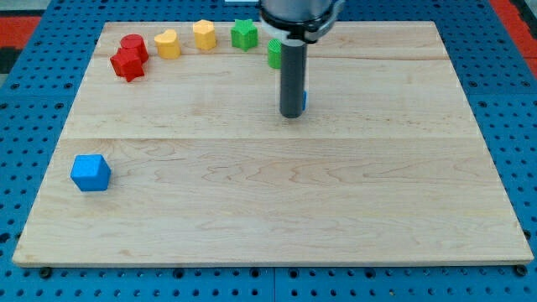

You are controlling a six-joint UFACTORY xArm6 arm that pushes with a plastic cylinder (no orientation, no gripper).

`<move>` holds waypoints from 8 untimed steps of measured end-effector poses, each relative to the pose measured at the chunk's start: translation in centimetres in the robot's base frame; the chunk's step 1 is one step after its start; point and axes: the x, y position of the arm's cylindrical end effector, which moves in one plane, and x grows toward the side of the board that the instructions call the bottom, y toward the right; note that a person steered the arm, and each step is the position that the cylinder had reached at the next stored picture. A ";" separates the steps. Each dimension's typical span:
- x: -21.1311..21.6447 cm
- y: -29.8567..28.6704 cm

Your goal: Place the blue triangle in between the green circle and blue cube

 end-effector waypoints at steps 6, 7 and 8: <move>-3.1 -5.9; -1.6 -6.9; 0.8 -5.4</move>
